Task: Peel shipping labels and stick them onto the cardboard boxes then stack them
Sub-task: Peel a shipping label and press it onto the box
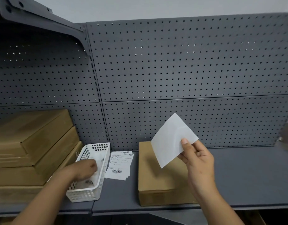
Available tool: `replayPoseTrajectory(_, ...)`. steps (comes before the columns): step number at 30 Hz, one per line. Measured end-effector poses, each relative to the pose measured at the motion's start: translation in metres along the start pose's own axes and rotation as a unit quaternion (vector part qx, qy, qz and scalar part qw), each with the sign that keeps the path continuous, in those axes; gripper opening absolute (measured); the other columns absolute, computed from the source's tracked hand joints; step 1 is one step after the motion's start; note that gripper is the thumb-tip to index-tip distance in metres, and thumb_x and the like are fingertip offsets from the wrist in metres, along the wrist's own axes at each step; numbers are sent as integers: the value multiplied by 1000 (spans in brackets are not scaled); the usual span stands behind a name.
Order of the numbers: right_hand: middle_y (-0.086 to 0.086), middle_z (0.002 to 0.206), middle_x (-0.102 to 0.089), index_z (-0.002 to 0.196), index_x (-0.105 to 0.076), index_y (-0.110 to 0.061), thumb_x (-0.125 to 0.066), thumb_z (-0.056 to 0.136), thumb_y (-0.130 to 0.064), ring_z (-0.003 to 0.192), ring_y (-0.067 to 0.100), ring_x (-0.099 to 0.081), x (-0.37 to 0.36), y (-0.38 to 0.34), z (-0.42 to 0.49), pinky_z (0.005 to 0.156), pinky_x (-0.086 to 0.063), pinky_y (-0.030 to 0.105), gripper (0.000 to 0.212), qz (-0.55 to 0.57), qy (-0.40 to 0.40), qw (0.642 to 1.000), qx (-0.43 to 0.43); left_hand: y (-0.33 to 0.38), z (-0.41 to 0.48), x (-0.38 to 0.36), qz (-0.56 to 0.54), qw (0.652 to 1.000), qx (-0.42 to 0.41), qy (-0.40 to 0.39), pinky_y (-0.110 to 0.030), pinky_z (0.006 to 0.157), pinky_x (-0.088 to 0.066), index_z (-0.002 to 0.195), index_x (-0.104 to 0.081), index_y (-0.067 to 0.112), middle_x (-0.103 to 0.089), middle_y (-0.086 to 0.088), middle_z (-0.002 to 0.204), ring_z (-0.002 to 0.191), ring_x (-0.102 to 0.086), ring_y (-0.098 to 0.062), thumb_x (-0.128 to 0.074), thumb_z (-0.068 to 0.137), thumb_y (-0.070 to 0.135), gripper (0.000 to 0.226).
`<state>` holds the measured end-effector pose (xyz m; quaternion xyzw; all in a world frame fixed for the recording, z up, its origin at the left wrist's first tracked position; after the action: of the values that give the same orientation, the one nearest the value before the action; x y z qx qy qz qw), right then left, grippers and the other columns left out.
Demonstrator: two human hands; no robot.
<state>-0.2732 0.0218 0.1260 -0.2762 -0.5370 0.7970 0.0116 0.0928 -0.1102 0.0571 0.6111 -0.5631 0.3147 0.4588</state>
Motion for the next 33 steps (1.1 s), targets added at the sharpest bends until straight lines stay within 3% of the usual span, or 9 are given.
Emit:
replayPoseTrajectory(7, -5, 92, -78, 111, -76, -18, -62, 100, -19, 94, 15, -73, 6, -8, 3, 86, -61, 31, 18, -35, 9, 999, 25, 73, -49, 43, -289, 930, -108, 200, -32, 83, -57, 91, -76, 26, -77, 13, 93, 87, -72, -9, -61, 100, 29, 18)
replayPoseTrajectory(12, 3, 110, -79, 111, -78, -21, -66, 96, -25, 107, 28, -71, 4, -12, 1, 96, -57, 44, 19, -69, -14, 997, 38, 139, -74, 35, -476, 847, -160, 175, -34, 85, -60, 104, -75, 15, -78, -8, 100, 87, -73, -17, -57, 104, 11, 18)
replayPoseTrajectory(14, 1, 107, -79, 109, -79, -20, -65, 98, -22, 103, 27, -72, 2, -16, -1, 93, -56, 38, 18, -90, -34, 994, 54, 158, -80, 32, -518, 818, -176, 177, -31, 82, -62, 108, -73, 12, -77, -13, 103, 85, -73, -19, -55, 105, 12, 18)
replayPoseTrajectory(18, -1, 105, -76, 102, -81, -21, -64, 97, -12, 102, 13, -69, -5, -28, -4, 87, -51, 21, 20, -123, -94, 982, 110, 188, -80, 18, -638, 744, -169, 105, -40, 84, -64, 117, -69, 8, -74, -23, 111, 88, -77, -29, -45, 110, 27, 31)
replayPoseTrajectory(21, -4, 119, -71, 110, -80, -28, -66, 98, -16, 121, 23, -63, -7, -29, -6, 101, -49, 28, 23, -198, -163, 952, 164, 208, -79, 5, -706, 690, -158, 2, -49, 90, -62, 126, -64, 5, -74, -23, 119, 102, -75, -41, -36, 109, 51, 56)
replayPoseTrajectory(24, -4, 132, -65, 114, -79, -30, -66, 95, -9, 130, 29, -52, -4, -27, -10, 108, -42, 40, 31, -269, -231, 909, 219, 218, -78, 0, -755, 637, -147, -57, -46, 86, -62, 127, -63, 5, -76, -21, 118, 99, -76, -34, -39, 105, 59, 63)
replayPoseTrajectory(28, -6, 141, -59, 110, -80, -32, -63, 90, 2, 143, 27, -37, 4, -20, -13, 118, -30, 32, 43, -328, -281, 870, 237, 216, -77, -1, -741, 656, -143, -29, -43, 81, -61, 127, -66, 9, -79, -14, 113, 98, -77, -28, -60, 103, 30, 32)
replayPoseTrajectory(30, -5, 142, -59, 107, -81, -30, -53, 84, 6, 147, 25, -33, 11, -17, -13, 120, -27, 29, 51, -316, -289, 877, 216, 213, -76, -3, -732, 665, -147, 18, -49, 89, -61, 129, -61, 12, -80, -9, 112, 102, -77, -28, -62, 100, 6, 30)
replayPoseTrajectory(33, -1, 139, -62, 103, -82, -25, -46, 83, 6, 142, 25, -45, 23, -15, -11, 117, -35, 37, 51, -244, -220, 927, 181, 214, -77, -4, -727, 663, -163, 70, -59, 100, -56, 129, -58, 14, -79, -6, 114, 108, -75, -32, -61, 100, -2, 33)
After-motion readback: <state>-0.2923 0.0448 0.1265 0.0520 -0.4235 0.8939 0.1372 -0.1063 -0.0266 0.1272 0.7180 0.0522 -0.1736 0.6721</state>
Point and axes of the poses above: each hand's wrist, its own z-axis towards the middle knuckle, its own x-axis out of the back of the hand, y = z × x, the point moved 6 cm from there along z, towards the middle knuckle
